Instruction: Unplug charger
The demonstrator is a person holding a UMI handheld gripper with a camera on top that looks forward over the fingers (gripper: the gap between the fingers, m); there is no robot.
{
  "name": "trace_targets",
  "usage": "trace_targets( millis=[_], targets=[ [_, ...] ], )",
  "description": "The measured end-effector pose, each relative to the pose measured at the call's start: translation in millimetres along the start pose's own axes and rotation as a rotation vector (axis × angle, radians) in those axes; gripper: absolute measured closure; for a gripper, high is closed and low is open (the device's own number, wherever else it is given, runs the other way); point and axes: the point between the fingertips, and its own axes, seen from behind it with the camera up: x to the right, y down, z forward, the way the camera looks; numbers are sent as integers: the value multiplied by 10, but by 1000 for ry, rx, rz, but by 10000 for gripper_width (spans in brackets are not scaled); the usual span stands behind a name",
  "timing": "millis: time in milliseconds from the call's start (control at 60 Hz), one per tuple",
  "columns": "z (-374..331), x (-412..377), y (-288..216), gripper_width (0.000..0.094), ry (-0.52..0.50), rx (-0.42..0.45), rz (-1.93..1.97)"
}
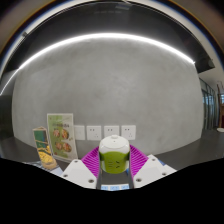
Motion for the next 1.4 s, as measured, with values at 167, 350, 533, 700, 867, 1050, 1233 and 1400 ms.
trace_targets(
  millis=[167, 350, 533, 700, 867, 1050, 1233, 1400],
  targets=[
    [-159, 531, -44, 583, 129, -30, -65],
    [-214, 1184, 728, 582, 181, -209, -112],
    [-12, 1725, 1446, 580, 153, -380, -76],
    [254, 1753, 1652, 526, 21, -440, -99],
    [465, 1689, 1719, 408, -77, -468, -138],
    [443, 1713, 1746, 240, -77, -457, -107],
    [-86, 1587, 1540, 95, -64, -416, -100],
    [-987, 1328, 1406, 86, -17, -400, -104]
  ],
)
